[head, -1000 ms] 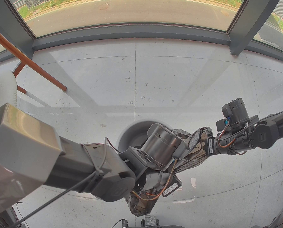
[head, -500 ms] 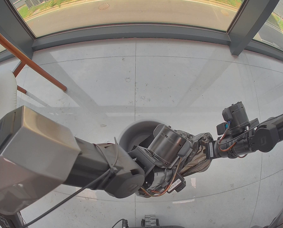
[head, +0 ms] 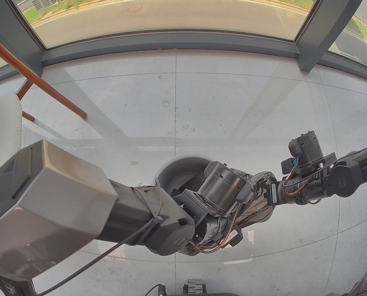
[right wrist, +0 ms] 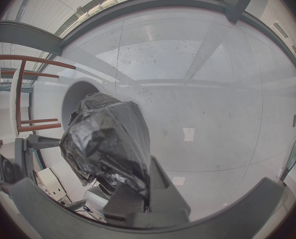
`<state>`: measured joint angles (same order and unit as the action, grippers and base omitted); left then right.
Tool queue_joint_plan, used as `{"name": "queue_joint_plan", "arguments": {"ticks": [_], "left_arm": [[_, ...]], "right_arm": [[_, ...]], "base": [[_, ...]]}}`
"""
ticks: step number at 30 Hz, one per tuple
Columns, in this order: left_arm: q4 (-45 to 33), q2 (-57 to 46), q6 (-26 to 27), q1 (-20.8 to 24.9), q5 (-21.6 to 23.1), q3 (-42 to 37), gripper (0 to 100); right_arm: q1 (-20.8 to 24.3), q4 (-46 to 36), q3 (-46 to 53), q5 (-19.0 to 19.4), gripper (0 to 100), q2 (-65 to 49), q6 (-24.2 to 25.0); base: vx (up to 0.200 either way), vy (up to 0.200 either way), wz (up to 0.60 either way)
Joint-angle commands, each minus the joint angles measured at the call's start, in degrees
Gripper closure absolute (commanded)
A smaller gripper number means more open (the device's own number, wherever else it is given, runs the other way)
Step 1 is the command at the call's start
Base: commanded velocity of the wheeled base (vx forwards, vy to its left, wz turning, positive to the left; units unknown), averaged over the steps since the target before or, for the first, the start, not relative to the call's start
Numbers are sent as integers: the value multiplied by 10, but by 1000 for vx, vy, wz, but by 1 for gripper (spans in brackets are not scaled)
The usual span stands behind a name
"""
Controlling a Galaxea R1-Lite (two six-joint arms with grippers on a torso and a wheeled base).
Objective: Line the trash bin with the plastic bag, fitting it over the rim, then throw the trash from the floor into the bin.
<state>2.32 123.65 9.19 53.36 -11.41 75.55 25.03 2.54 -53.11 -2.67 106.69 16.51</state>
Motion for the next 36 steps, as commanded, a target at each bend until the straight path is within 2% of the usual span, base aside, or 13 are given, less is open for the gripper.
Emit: {"name": "queue_joint_plan", "arguments": {"ticks": [1,7,8,15,22,29,36], "left_arm": [[1,24,-1,1,-1,11,0],[1,57,-1,0,-1,46,0],[2,58,-1,0,-1,45,100],[0,57,-1,-6,0,47,100],[-20,26,-1,-41,0,70,100],[-111,-1,2,-102,6,181,100],[-158,-10,-1,-116,7,251,100]], "right_arm": [[1,0,-2,0,100,-1,0],[2,6,-2,1,100,-3,1],[2,9,-2,0,100,-3,1],[0,16,-2,1,100,-13,1],[2,16,6,3,100,-18,1],[30,23,-2,4,100,-24,1],[58,48,-34,28,100,-25,1]], "base": [[0,0,0],[0,0,0],[0,0,0],[0,0,0],[0,0,0],[0,0,0],[0,0,0]]}}
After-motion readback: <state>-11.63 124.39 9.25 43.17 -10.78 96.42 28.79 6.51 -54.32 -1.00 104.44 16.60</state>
